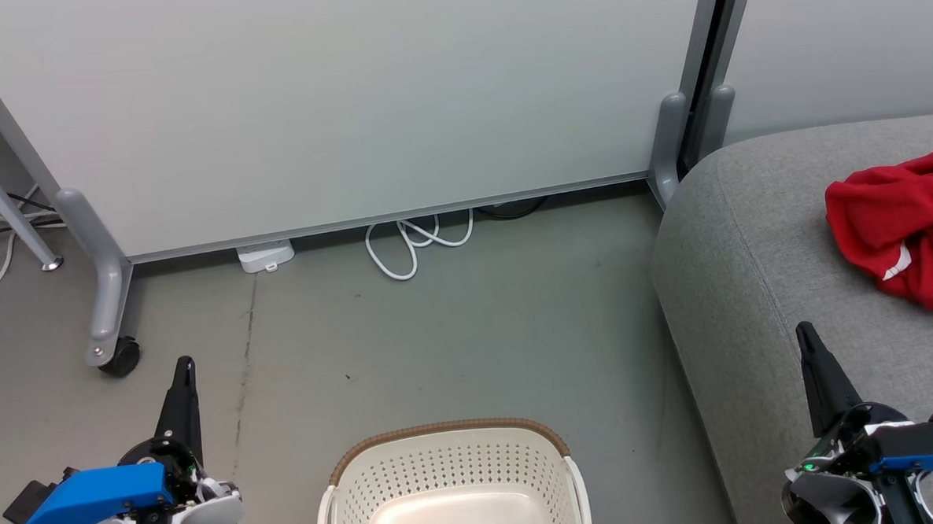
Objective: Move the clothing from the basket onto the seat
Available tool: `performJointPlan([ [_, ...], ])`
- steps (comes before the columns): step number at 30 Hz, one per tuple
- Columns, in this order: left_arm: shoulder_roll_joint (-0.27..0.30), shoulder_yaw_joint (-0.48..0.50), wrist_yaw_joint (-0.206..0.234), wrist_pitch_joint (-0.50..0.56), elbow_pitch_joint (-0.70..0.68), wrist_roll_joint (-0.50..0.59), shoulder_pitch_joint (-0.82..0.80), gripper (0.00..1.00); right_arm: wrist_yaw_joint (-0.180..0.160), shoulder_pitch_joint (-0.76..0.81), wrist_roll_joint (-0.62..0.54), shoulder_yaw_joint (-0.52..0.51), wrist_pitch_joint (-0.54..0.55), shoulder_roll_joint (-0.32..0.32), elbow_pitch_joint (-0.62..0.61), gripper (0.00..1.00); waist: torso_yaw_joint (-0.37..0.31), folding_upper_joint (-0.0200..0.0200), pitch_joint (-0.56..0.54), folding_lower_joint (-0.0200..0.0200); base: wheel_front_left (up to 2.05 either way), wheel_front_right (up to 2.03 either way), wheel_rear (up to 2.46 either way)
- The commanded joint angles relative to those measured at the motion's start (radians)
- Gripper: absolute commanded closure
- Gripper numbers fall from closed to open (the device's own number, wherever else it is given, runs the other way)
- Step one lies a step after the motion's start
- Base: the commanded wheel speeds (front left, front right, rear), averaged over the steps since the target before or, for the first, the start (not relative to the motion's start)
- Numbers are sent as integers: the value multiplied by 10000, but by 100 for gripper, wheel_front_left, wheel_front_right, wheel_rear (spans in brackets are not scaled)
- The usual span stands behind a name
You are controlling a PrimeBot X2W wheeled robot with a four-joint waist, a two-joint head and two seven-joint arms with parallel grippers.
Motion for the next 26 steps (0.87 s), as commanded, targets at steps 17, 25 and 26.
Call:
performJointPlan([
  [17, 9, 17, -89, 37, -40, -22, -96, 100, 11, -141, 27, -19, 46, -8, 21, 100, 1, 0, 0, 0, 0, 0, 0],
  [25, 9, 17, -89, 37, -41, -22, -96, 100, 11, -140, 27, -18, 46, -8, 21, 100, 1, 0, 0, 0, 0, 0, 0],
  [26, 9, 17, -89, 37, -41, -22, -96, 100, 11, -140, 27, -18, 46, -8, 21, 100, 1, 0, 0, 0, 0, 0, 0],
])
